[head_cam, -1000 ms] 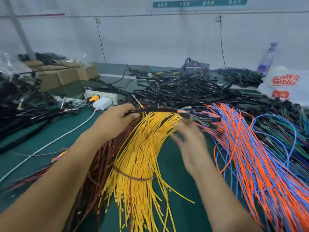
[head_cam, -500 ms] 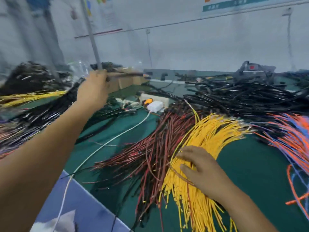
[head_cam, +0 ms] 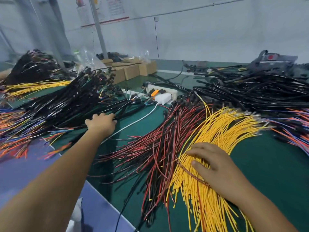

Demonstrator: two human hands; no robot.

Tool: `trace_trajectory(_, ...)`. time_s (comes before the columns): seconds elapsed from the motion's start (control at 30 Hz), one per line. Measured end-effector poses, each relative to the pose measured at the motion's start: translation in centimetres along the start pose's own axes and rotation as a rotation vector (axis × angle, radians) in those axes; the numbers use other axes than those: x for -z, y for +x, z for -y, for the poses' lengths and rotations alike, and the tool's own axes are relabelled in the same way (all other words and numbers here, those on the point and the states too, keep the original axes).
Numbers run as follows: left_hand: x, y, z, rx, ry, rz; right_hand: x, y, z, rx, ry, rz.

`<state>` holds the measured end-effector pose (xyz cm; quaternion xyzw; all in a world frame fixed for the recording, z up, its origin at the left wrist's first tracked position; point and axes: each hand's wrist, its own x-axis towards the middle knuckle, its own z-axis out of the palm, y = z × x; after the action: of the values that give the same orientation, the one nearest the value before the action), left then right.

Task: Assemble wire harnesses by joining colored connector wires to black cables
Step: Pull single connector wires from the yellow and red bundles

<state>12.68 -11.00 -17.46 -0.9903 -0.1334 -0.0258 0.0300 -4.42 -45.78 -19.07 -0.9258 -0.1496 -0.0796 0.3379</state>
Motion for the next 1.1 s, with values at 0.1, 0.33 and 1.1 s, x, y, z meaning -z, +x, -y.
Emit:
trace_trajectory(0.1, -0.2, -0.3, -0.7, 0.101, -0.167, -0.109, 0.1, 0.0, 0.1, 0.000, 0.011, -0.004)
trace_trajectory(0.33, 2.2, -0.4, -3.9, 0.234, -0.462, -0.181, 1.6, -0.6, 0.5, -0.105, 0.408, -0.338)
trace_trajectory(1.1, 0.9, -3.1, -16.5, -0.078, -0.911, -0.034, 3.5, -0.4, -2.1, -0.498, 0.640, -0.613)
